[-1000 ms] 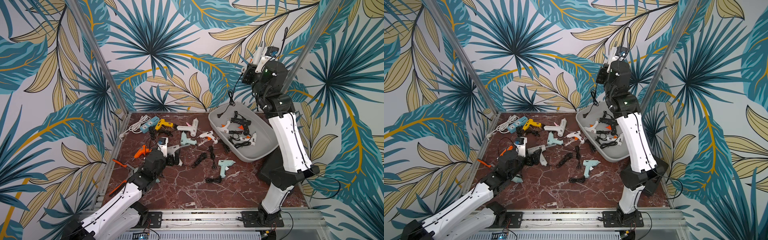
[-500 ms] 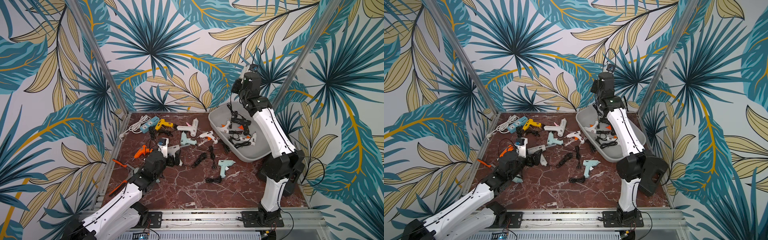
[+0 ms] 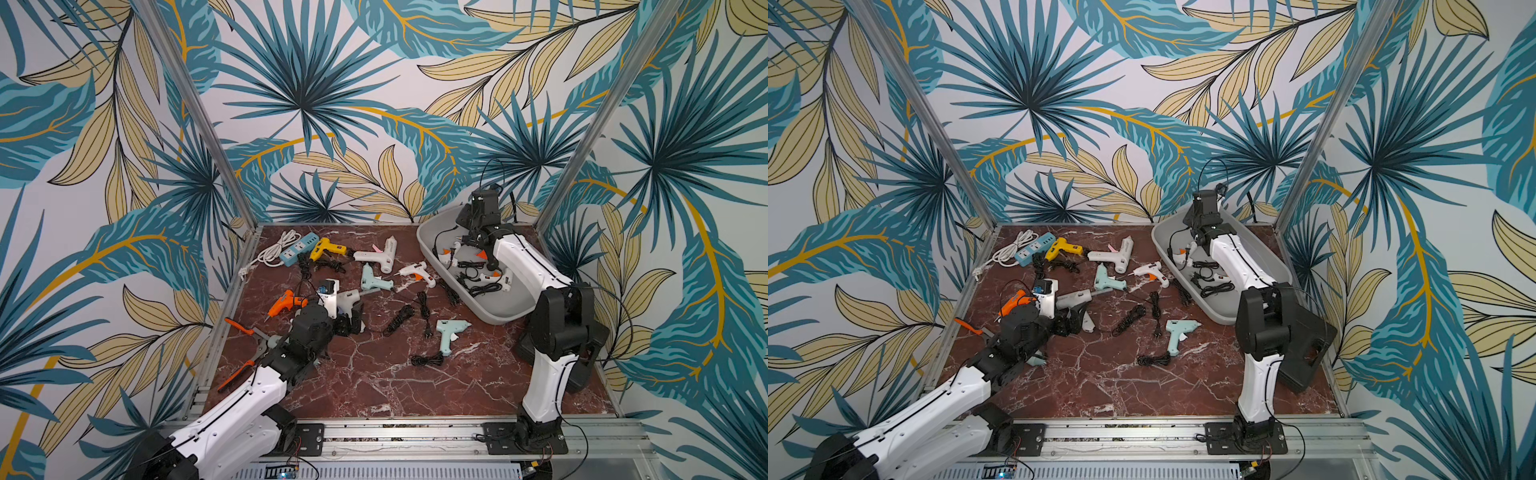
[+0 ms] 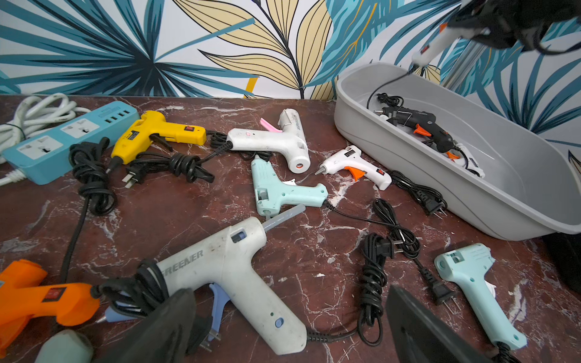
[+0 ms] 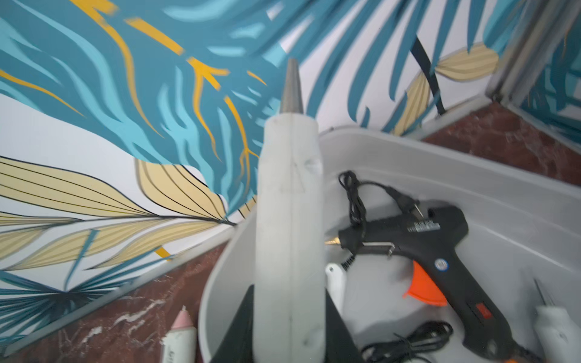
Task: Put the hot melt glue gun into the storage box
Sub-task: Place the hot melt adhesive gun in the storage box.
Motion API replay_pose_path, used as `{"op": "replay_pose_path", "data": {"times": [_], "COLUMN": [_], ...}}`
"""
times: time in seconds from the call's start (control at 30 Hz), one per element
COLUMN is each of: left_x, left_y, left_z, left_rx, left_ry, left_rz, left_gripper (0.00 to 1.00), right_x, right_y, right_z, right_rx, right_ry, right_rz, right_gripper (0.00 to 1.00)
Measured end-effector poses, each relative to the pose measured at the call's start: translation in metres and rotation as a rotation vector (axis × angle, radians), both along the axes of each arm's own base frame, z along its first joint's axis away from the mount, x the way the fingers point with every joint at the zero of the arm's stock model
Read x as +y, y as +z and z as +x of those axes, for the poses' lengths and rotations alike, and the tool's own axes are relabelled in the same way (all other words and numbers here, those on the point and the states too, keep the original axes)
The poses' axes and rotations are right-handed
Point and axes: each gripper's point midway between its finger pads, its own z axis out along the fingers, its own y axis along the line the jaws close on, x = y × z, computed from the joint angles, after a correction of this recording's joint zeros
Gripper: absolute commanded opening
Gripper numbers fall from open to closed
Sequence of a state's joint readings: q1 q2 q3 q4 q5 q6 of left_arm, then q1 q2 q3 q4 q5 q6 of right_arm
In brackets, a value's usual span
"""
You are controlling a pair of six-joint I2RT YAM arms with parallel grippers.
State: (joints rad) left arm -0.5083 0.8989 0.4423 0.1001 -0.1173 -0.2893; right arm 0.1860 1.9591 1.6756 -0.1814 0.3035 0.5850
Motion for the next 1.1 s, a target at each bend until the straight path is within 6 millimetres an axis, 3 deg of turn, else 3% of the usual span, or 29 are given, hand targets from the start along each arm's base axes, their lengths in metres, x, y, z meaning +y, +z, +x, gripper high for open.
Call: {"op": "replay_pose_path", "data": {"times": [0.13,0.37,0.67,1.1], "left_x": [-0.002,-0.004,-0.005,-0.007], "left_y": [0.001,0.0,0.0,-0.005], "left_z": [0.001,0.0,0.0,0.0], "left_rx": [-0.005,0.003,0.006,0.04], "left_ry": [-0.008,-0.014,-0.021,-0.017], "left_rz": [-0.011,-0.018,-0.025,-0.057], "left_gripper": [1.0,1.0,1.0,1.0], "right_x": [-0.01,-0.017,-0.02,-0.017], "right_y": [-0.032,-0.042,-0.08,-0.109], "right_z": [-0.022,-0.039,-0.05,-0.064], "right_rx": [0.042,-0.008,-0.006,0.045], "right_ry": [-0.038,-0.079,-0.09,-0.105], "right_rz": [0.046,0.169,0.362,0.457], "right_gripper": [0.0,0.0,0.0,0.3]}}
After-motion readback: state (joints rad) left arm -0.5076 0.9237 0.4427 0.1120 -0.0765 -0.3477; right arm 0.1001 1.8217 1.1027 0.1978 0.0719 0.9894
